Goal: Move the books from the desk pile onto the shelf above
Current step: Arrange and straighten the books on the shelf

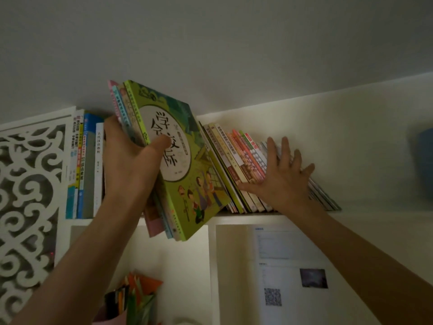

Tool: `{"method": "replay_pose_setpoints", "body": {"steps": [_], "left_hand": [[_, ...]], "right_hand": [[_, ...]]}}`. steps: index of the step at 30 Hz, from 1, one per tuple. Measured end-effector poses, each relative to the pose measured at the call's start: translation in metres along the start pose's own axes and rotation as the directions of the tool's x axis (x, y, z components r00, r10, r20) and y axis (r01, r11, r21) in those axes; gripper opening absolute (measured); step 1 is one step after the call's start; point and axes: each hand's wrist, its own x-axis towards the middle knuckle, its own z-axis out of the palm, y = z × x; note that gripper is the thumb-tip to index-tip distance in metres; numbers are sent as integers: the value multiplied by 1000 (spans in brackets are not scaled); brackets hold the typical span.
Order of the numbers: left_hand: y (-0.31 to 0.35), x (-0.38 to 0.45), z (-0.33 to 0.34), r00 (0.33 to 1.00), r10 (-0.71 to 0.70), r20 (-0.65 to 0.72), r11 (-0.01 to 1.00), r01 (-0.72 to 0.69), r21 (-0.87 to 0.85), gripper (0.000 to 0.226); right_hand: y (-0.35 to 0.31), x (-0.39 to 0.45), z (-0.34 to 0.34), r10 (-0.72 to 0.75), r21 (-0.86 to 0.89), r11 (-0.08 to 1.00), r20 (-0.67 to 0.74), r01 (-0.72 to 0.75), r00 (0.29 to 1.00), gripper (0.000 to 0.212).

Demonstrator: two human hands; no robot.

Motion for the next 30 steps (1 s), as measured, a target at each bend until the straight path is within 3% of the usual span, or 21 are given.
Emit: {"method": "replay_pose_setpoints", "body": {"steps": [13,19,23,30], "left_hand": [[0,-18,25,994,-105,19,991,106,-85,46],[7,-17,43,993,-118,9,987,118,-107,38],[7,-20,54,992,-125,11,985,125,-119,38],[10,-22,63,997,-74,5,990,74,-119,40]], "right_hand": [[11,1,1,-52,20,998,-97,54,994,107],[26,13,-12,67,52,997,-233,-57,970,94],[53,18,-22,99,88,993,-238,-80,966,97],[39,1,-10,-82,-18,997,-187,80,979,99]]}}
